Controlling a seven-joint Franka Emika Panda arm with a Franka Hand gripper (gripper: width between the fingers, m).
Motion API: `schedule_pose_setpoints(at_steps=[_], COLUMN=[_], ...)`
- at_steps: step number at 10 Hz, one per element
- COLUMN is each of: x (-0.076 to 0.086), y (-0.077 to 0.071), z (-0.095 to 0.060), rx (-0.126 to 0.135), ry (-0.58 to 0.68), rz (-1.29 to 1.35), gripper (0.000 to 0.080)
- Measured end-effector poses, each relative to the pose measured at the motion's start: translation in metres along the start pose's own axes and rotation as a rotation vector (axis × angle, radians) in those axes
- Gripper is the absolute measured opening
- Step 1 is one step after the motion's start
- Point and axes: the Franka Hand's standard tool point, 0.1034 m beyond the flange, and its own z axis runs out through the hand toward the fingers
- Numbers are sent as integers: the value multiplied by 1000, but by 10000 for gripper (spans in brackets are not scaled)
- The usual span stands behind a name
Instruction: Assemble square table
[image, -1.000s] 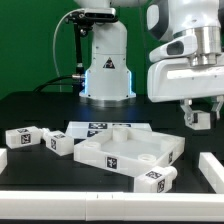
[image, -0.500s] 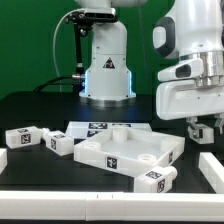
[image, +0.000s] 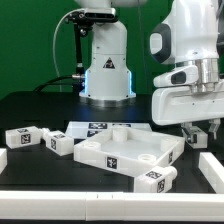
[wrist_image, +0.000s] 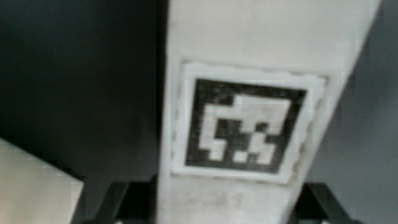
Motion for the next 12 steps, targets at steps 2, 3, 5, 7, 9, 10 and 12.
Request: schedule_pose_setpoints(at_steps=[2, 3, 5, 7, 9, 10, 12], x=[0, 1, 21, 49, 84, 89, 86], y=[0, 0, 18, 37, 64, 66, 64], z=[0, -1, -33, -62, -70, -68, -67], rx=[0, 0, -4, -1, -4, -3, -2], ry=[0, -2, -38, -78, -62, -57, -62], rz=[-2, -9, -29, -14, -59, -66, -68], gripper=[397, 532, 629, 643, 649, 649, 649])
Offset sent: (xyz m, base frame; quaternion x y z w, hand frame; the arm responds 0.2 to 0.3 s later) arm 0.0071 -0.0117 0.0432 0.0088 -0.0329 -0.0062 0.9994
